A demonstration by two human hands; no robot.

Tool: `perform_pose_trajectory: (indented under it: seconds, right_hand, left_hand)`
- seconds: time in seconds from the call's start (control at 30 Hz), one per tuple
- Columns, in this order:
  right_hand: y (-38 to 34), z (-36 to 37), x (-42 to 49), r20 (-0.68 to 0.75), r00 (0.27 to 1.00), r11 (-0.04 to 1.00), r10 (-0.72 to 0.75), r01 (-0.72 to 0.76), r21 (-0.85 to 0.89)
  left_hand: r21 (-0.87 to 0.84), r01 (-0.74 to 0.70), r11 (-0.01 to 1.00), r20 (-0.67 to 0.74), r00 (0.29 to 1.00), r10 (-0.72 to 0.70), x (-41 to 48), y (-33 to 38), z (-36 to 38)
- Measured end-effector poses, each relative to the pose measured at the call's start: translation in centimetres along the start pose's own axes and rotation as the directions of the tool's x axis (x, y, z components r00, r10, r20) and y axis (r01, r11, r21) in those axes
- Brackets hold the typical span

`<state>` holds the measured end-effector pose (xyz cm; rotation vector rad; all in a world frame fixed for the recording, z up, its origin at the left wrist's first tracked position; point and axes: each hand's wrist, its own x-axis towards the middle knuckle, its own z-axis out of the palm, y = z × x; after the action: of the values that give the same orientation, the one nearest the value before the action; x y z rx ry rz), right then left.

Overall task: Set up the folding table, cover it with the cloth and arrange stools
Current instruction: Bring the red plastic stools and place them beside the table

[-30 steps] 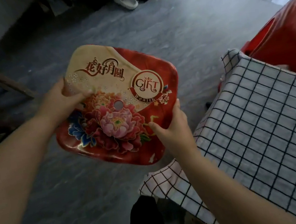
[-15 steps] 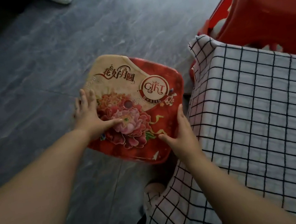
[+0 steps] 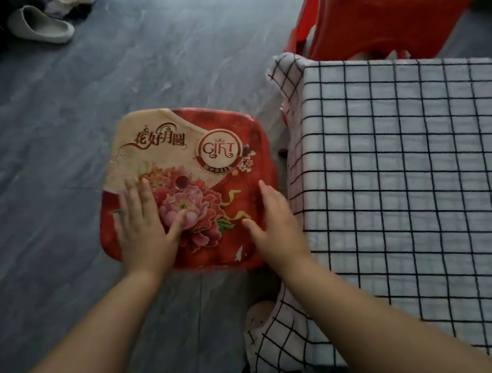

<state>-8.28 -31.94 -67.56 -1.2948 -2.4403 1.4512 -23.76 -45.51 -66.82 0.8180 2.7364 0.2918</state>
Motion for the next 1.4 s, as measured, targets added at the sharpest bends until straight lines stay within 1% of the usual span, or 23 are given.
perform_pose_trajectory:
  seconds: [0.1, 0.17, 0.2, 0.27, 0.33, 0.37, 0.43, 0.47, 0.5, 0.53, 0.6, 0.7, 0.8, 0.9, 0.97, 1.03, 1.17, 1.27, 1.4]
  right_hand:
    - [1.7, -2.9, -3.5, -0.085, 0.985, 0.989, -0.151, 0.150, -0.017]
    - [4.9, -6.1, -6.3, -0.169, 0.969, 0.983, -0.181, 0.174, -0.057]
    - [6.9, -8.1, -7.9, -0.210, 0.962, 0.984, -0.174, 0.160, -0.084]
    - [11.3, -12.6, -11.9, -0.321, 0.939, 0.988, -0.121, 0.085, -0.125]
    - [16.4, -17.5, -16.6, -0.451, 0.892, 0.992, -0.035, -0.025, -0.127]
    - [17.8, -18.8, -17.6, -0.496, 0.868, 0.991, -0.002, -0.063, -0.115]
    - [23.7, -24.4, -24.6, -0.615, 0.781, 0.986, 0.106, -0.162, -0.035]
    - [25.0, -25.6, -26.0, -0.645, 0.754, 0.984, 0.122, -0.178, -0.023]
    - [27.5, -27.7, -29.4, -0.686, 0.708, 0.977, 0.169, -0.214, 0.019]
    - [30.2, -30.1, -33.9, -0.719, 0.656, 0.964, 0.228, -0.257, 0.071]
    - [35.7, -33.7, -42.7, -0.787, 0.541, 0.933, 0.296, -0.339, 0.118]
    - [42.5, -37.6, -55.9, -0.842, 0.381, 0.864, 0.382, -0.470, 0.179]
    - [48.2, -39.6, -68.2, -0.840, 0.211, 0.750, 0.500, -0.591, 0.298]
    - [52.5, -39.3, -78.1, -0.822, 0.023, 0.628, 0.569, -0.658, 0.416]
    - [55.0, -38.2, -83.2, -0.780, -0.068, 0.549, 0.623, -0.672, 0.497]
    - [57.4, -36.8, -87.3, -0.736, -0.151, 0.482, 0.660, -0.666, 0.569]
    - [60.7, -35.3, -93.1, -0.613, -0.300, 0.326, 0.731, -0.635, 0.700]
    - [63.1, -36.0, -96.1, -0.555, -0.400, 0.241, 0.729, -0.609, 0.756]
    - [66.3, -37.8, -98.4, -0.430, -0.533, 0.170, 0.729, -0.468, 0.867]
  left_hand:
    - [-0.087, -0.149, 0.985, -0.005, 0.989, 0.149, -3.3, 4.8, 1.1]
    - [-0.127, -0.255, 0.958, 0.023, 0.965, 0.260, -5.5, 9.7, 2.0]
    - [-0.148, -0.309, 0.939, 0.037, 0.947, 0.318, -6.7, 12.4, 2.5]
    - [-0.161, -0.424, 0.891, 0.061, 0.897, 0.438, -9.7, 18.3, 3.6]
    - [-0.159, -0.519, 0.840, 0.097, 0.838, 0.536, -13.7, 24.7, 4.8]
    - [-0.151, -0.542, 0.826, 0.114, 0.821, 0.560, -14.6, 26.4, 5.1]
    - [-0.123, -0.646, 0.754, 0.151, 0.738, 0.657, -21.2, 33.8, 7.1]
    - [-0.118, -0.649, 0.752, 0.160, 0.735, 0.659, -22.7, 35.4, 7.5]
    - [-0.113, -0.681, 0.723, 0.171, 0.704, 0.689, -26.0, 38.4, 8.3]
    - [-0.122, -0.725, 0.677, 0.188, 0.653, 0.734, -30.2, 41.9, 9.8]
    - [-0.156, -0.774, 0.614, 0.231, 0.575, 0.785, -38.6, 47.9, 12.7]
    - [-0.208, -0.845, 0.493, 0.280, 0.431, 0.858, -51.3, 55.6, 16.3]
    - [-0.285, -0.893, 0.350, 0.327, 0.253, 0.911, -63.8, 61.6, 19.4]
    - [-0.365, -0.901, 0.235, 0.359, 0.097, 0.928, -74.5, 65.2, 22.2]
    - [-0.397, -0.903, 0.166, 0.394, -0.005, 0.919, -79.9, 66.4, 24.3]
    - [-0.414, -0.903, 0.115, 0.447, -0.092, 0.890, -84.0, 67.3, 26.3]
    - [-0.409, -0.912, 0.015, 0.539, -0.228, 0.810, -88.8, 69.6, 29.6]
    - [-0.430, -0.901, -0.051, 0.560, -0.311, 0.768, -91.6, 72.4, 31.0]
    - [-0.452, -0.882, -0.134, 0.559, -0.397, 0.728, -96.4, 76.0, 32.6]
